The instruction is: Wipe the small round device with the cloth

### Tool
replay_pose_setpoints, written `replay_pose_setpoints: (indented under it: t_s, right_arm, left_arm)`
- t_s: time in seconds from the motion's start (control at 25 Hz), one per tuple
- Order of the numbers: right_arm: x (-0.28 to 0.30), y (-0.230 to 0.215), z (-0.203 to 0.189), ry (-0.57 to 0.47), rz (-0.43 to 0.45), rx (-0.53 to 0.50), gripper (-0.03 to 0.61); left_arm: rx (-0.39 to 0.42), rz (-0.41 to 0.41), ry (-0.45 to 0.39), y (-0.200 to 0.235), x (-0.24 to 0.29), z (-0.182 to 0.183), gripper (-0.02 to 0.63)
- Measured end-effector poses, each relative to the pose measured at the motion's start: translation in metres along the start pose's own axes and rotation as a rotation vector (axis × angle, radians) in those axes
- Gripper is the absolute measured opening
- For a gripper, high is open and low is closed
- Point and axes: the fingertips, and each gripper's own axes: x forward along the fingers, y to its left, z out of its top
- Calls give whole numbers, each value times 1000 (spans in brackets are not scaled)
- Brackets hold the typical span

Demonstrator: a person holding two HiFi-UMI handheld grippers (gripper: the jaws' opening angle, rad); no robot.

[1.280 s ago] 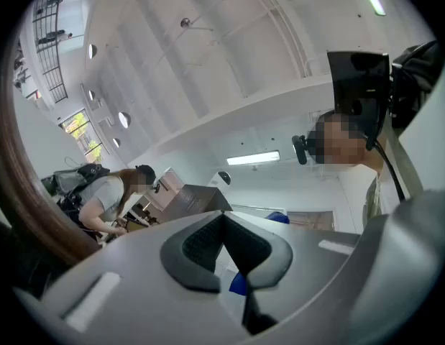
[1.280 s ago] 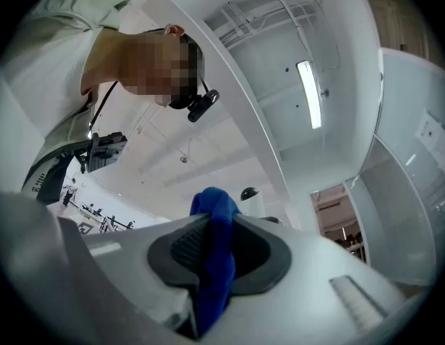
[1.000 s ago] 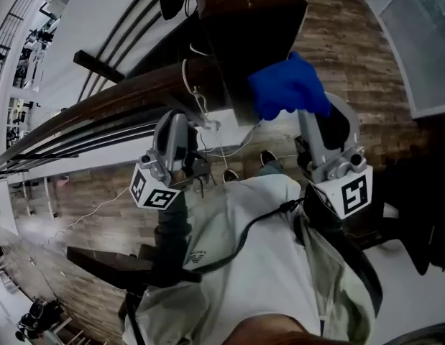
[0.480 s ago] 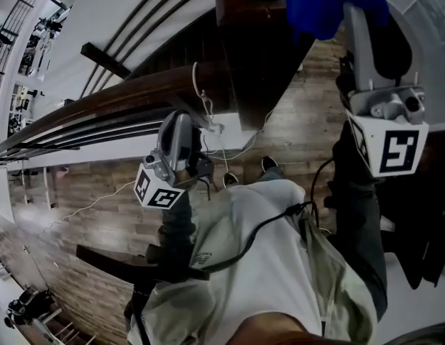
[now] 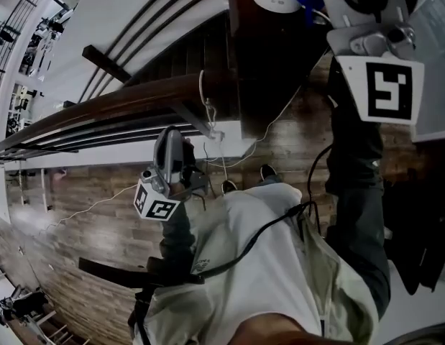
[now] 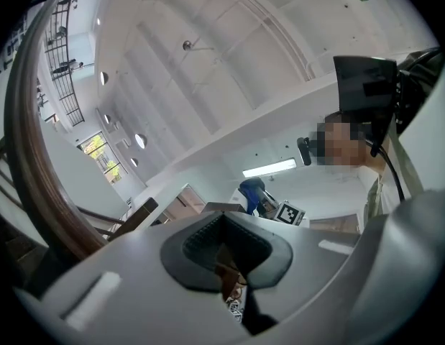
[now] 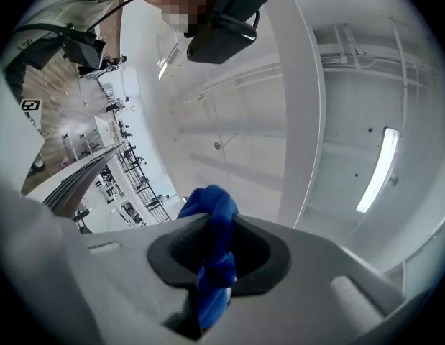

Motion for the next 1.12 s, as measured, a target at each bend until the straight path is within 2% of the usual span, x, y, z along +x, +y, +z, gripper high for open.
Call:
replay_pose_setpoints:
  t_s: [0.16, 0.28, 0.44, 0.52, 0.64, 0.72, 0.8, 0.96, 1.12]
  right_arm:
    - [-11, 25, -5, 41, 10, -49, 57]
    - [-24, 52, -13, 109, 65, -98, 57]
    - [-31, 55, -13, 141, 79, -105, 57]
    - [-32, 50, -12, 145, 55, -97, 57]
    - [-35, 24, -13, 149, -62, -126, 57]
    - [-35, -6, -17, 143, -150, -81, 57]
    - [-29, -29, -26, 149, -193, -2, 57]
    - [-19, -25, -53, 223, -144, 62, 57]
    - [-35, -13, -58, 267, -153, 99, 57]
  left_arm:
    - [-4, 12, 2, 18, -7, 6, 2]
    - [-16, 3, 10, 29, -14, 5, 2]
    - [-36, -34, 18, 30, -11, 11, 2]
    - [-44, -53, 21, 31, -11, 14, 2]
    - [-51, -74, 30, 36, -12, 16, 2]
    - [-56, -82, 35, 40, -14, 15, 2]
    - [-61, -86, 39, 45, -16, 16, 2]
    - [-64, -84, 44, 53, -21, 19, 2]
    - [-5, -105, 55, 39, 1, 37, 2]
